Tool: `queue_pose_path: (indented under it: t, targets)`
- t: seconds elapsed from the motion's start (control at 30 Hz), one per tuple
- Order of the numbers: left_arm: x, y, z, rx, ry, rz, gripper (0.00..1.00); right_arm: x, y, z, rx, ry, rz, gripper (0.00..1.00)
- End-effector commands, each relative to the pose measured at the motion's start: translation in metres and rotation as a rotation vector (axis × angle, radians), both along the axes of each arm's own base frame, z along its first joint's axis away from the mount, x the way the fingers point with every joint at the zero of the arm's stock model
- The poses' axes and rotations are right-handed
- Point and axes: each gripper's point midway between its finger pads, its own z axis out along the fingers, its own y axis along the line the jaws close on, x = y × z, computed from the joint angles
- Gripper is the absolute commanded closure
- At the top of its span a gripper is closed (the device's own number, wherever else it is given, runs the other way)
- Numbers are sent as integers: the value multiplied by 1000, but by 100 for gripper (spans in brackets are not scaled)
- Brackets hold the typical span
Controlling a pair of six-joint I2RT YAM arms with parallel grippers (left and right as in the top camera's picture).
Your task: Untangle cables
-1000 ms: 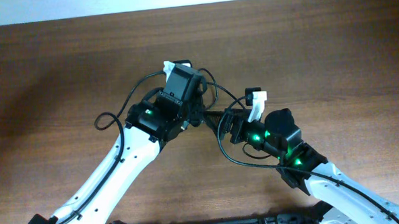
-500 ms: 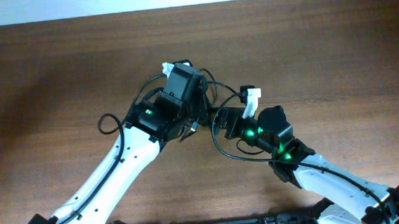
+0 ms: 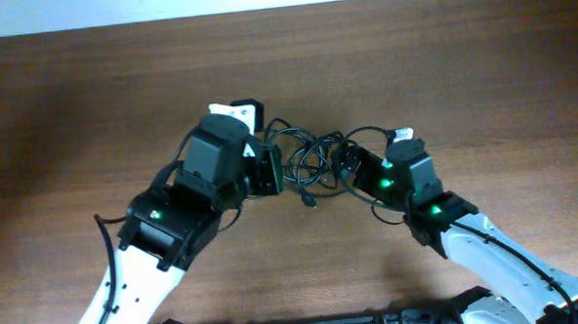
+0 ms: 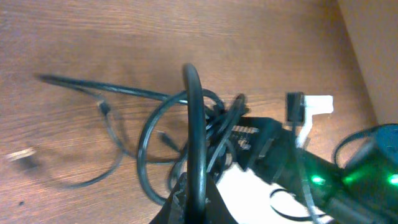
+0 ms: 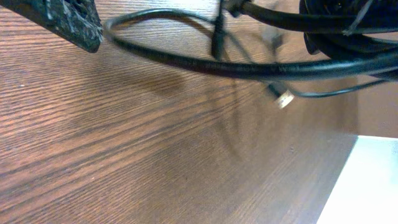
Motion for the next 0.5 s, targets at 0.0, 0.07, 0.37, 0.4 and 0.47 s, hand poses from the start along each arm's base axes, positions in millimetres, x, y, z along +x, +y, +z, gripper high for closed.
queue_pose_path:
  t: [0.0,0.07,0.37,0.4,0.47]
  targets:
    - [19,76,67,-28,-218,227,100,-9,-83,-51,-132,157,-234,1]
    - [25,100,70,-66,-207,279,100,-12,-94,-54,-133,175,-220,1]
    - [80,24,-3,-195,-59,-210,100,4,10,87,253,-492,508,1]
    - [84,19,-13,-175,-72,-266,100,5,12,100,247,-564,533,1]
    - [78,3,-19,-202,-119,-442,100,3,25,113,238,-640,574,1]
